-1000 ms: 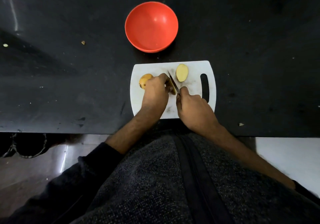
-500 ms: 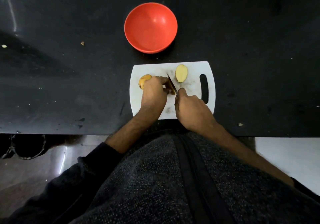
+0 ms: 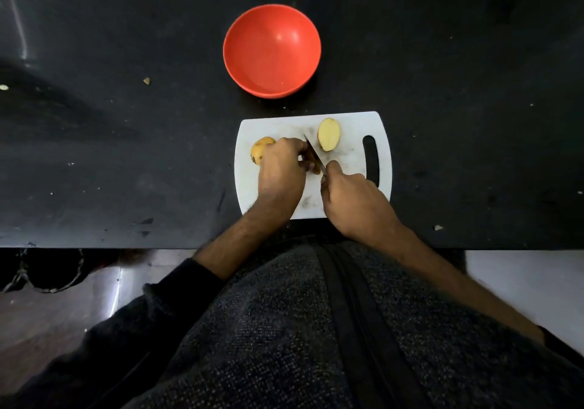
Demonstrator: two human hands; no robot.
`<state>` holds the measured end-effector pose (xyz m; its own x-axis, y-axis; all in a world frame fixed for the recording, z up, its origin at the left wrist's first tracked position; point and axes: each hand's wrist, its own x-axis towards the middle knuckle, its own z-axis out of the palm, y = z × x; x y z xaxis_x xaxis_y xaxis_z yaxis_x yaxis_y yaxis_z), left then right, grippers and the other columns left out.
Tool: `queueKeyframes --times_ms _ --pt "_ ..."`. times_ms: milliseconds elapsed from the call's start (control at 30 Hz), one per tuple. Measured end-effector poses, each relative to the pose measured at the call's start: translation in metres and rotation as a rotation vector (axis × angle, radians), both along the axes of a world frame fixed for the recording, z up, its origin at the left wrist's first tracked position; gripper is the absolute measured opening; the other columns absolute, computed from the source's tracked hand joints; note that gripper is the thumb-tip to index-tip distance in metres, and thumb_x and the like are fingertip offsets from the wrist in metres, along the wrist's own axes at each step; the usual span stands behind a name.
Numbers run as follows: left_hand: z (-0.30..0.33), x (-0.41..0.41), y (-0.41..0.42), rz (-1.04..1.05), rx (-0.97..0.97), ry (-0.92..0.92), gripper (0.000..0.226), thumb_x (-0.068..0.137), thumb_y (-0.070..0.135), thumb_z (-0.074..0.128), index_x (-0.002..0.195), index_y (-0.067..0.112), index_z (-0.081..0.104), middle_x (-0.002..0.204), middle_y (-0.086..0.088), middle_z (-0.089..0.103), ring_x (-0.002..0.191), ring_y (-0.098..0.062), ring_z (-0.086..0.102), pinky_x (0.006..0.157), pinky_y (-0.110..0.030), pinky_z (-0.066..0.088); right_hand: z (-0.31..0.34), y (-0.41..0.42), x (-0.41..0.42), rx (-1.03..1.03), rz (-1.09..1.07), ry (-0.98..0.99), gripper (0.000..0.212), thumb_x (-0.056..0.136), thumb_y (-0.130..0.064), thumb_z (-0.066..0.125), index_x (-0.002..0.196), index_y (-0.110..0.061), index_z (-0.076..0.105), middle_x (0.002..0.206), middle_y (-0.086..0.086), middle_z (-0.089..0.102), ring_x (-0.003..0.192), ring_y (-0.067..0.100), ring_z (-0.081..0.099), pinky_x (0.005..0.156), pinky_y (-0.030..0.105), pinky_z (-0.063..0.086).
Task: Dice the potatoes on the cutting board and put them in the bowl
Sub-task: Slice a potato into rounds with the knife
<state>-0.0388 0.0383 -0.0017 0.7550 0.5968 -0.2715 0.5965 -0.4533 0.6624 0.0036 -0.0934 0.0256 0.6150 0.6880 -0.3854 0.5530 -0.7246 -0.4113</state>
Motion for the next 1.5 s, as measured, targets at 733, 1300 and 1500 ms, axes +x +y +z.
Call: queueKeyframes --times_ms 733,1300,1500 --pt "0.015 0.001 0.005 0.015 -0.113 0.019 0.030 0.077 -0.015 0.068 0.073 0.014 0.074 0.068 0.004 0.069 0.060 -0.003 0.063 0.056 -0.003 0.041 0.000 0.022 0.014 -0.036 0.020 0.012 0.020 0.099 -0.019 0.037 0.117 -0.013 0.045 0.073 0.000 0.044 0.068 0.025 0.049 0.061 0.039 0.042" --pt "0.011 -0.001 0.009 0.022 -0.081 0.005 0.021 0.082 -0.009 0.071 0.079 0.010 0.079 0.075 -0.002 0.075 0.072 -0.016 0.071 0.070 -0.024 0.058 -0.007 0.023 0.000 -0.053 -0.014 0.015 0.025 0.097 -0.015 0.036 0.121 -0.013 0.039 0.079 0.004 0.045 0.070 0.026 0.047 0.060 0.039 0.037" --pt "0.007 -0.007 0.007 0.075 -0.171 -0.061 0.023 0.078 -0.014 0.070 0.085 0.006 0.079 0.076 -0.003 0.076 0.071 -0.010 0.071 0.066 -0.010 0.053 -0.008 0.005 -0.010 -0.097 0.017 0.069 0.022 0.099 -0.013 0.040 0.120 -0.009 0.040 0.094 0.017 0.064 0.077 0.035 0.062 0.061 0.038 0.038"
